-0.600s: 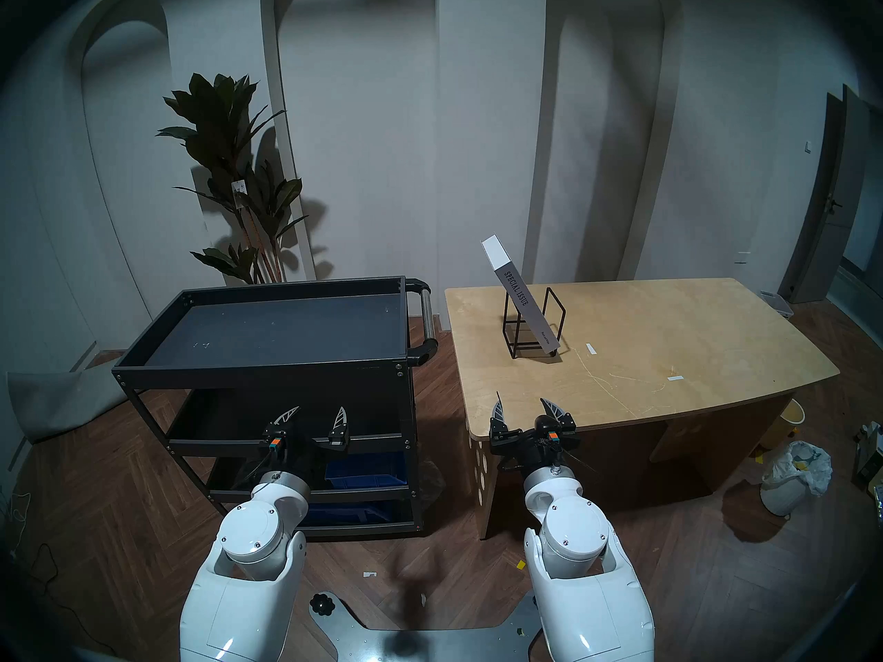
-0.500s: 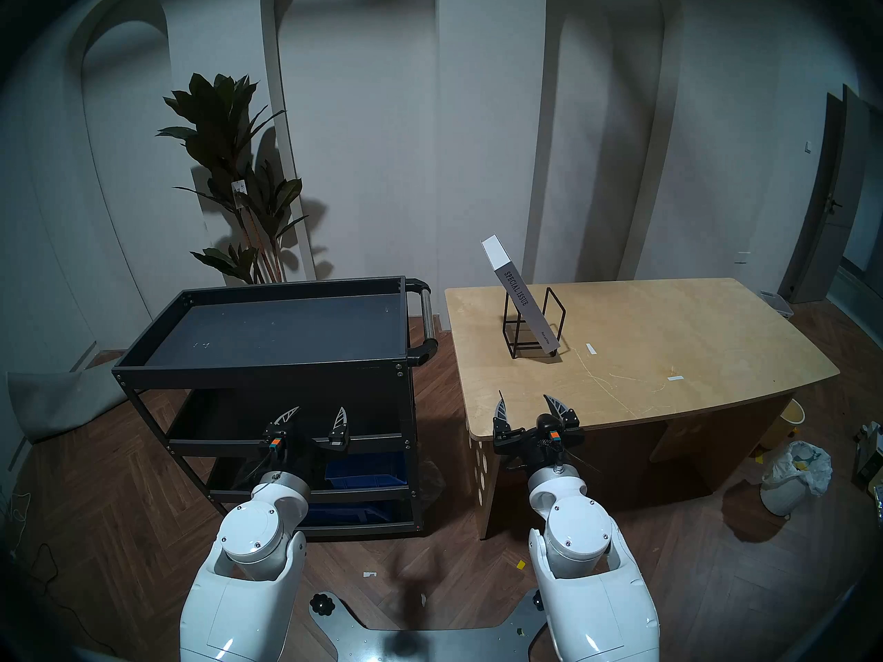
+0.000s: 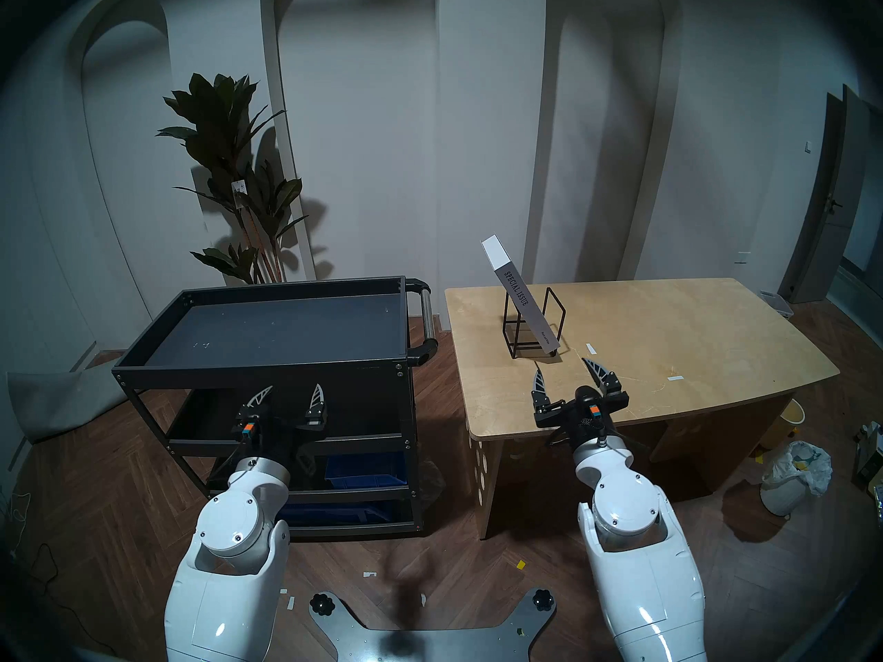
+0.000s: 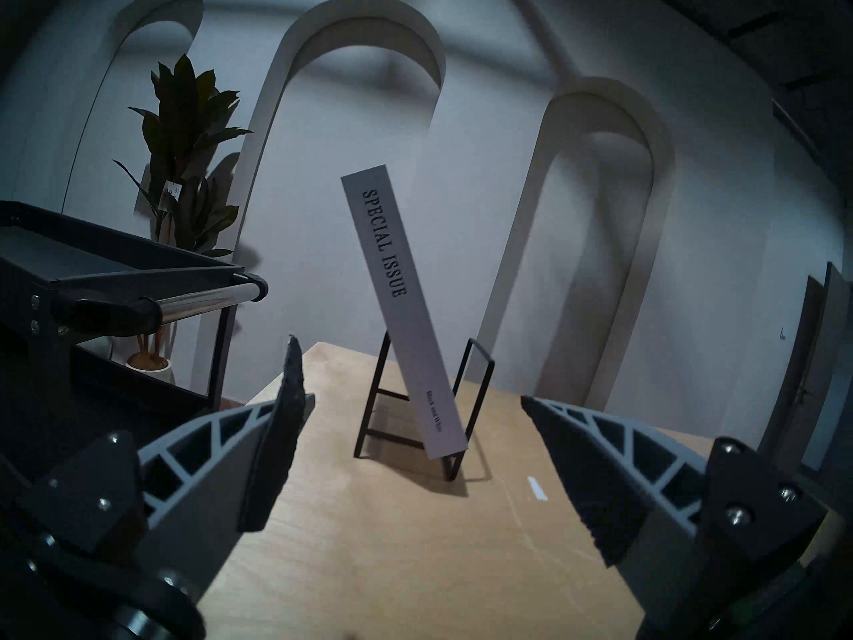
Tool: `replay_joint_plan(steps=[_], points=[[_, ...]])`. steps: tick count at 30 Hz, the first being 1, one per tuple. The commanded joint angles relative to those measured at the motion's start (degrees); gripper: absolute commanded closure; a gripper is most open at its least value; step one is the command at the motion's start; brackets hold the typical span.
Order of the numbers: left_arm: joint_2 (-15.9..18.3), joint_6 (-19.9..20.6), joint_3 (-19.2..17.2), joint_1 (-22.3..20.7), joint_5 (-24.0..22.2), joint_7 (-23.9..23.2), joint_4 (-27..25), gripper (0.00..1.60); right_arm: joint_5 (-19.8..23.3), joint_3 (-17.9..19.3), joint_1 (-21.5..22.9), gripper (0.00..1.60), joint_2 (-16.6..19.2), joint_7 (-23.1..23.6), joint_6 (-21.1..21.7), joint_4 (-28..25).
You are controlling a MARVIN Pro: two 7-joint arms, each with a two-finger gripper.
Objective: Transfer books between table and cart
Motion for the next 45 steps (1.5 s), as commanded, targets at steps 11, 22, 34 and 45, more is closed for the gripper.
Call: replay_joint_plan(steps=[11, 22, 34, 45], points=[[2.1, 6.5, 2.4, -1.1, 5.6, 0.8, -9.2, 0.0, -1.7, -0.6, 11.7, 0.0, 3.9, 1.4, -3.1, 8.5], [2.6, 11.4, 5.0, -1.4, 7.1, 0.5, -10.7, 0.0, -6.8, -3.8, 17.9, 0.0, 4.5, -0.8, -3.2, 14.8], [2.5, 13.8, 5.3, -1.0, 7.8, 0.9, -12.0, 0.0, -10.4, -6.0, 24.5, 0.0, 4.6, -2.5, -2.9, 22.5], [2.4, 15.1, 6.1, -0.4, 8.3, 2.0, -13.3, 0.0, -12.4, -7.8, 30.3, 0.0, 4.2, -3.5, -4.4, 32.0]])
